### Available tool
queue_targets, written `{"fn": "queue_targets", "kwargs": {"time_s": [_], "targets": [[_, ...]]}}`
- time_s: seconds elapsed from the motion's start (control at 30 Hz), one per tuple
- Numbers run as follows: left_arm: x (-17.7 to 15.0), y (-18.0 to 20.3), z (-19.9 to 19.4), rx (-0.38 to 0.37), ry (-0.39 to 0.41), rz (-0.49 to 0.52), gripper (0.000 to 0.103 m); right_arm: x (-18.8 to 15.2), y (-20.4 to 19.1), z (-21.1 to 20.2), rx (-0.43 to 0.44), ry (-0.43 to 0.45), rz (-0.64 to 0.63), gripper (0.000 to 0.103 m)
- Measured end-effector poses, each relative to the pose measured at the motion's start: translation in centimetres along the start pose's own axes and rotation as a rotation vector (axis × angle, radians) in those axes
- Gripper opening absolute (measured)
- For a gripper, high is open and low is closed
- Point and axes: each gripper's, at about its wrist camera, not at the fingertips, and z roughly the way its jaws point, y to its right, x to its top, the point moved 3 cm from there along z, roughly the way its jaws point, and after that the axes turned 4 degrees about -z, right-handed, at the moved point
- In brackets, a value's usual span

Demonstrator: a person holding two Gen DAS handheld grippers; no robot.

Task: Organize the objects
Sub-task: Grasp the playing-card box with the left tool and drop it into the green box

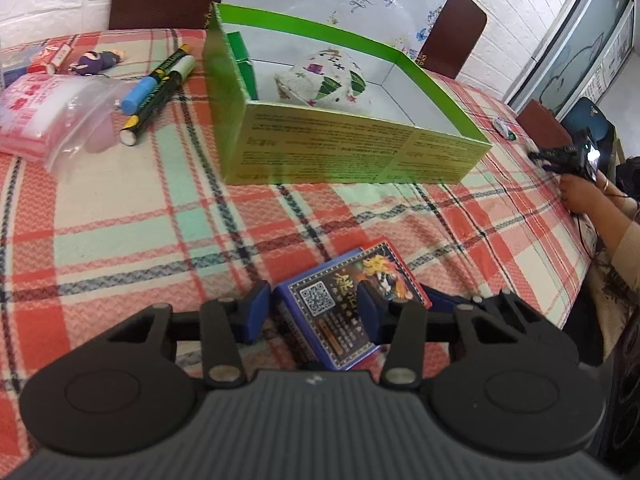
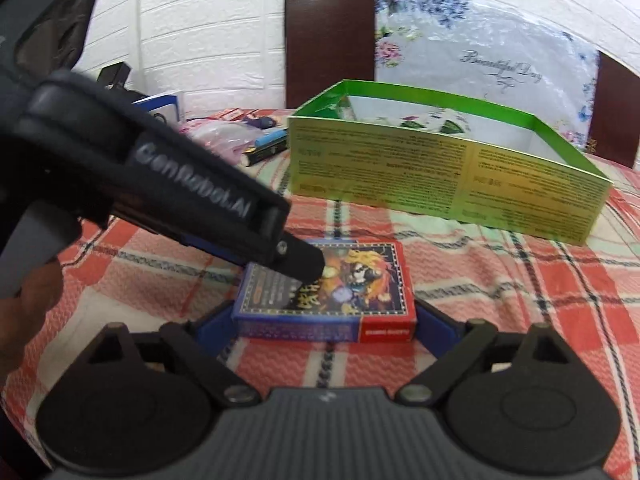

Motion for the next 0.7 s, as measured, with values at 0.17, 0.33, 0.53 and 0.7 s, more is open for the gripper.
{"fn": "queue_targets", "kwargs": {"time_s": [0.17,0.33,0.53,0.7], "targets": [[0.1,2.7,1.6,-0.04,-0.018,0.07,0.05,-1.3,1.8,-1.2,-0.076,0.011,0.061,0.094],[-0.5,5.5,2.8,-0.071,-0.029,0.133,0.051,-2.7,3.7,-2.5,-0.143,0.027,0.099,0.094],[-0.5,6.9,3.4,-0.054,-0.014,0.163,0.052,-2.8,4.9,-2.8,-0.156,0.051,0.13,0.093],[2.2,7.9,2.3,-0.076,0.059,0.165,0.051,-1.1,5.8,-3.6,-0.198,0.15,0.107,0.093]]}}
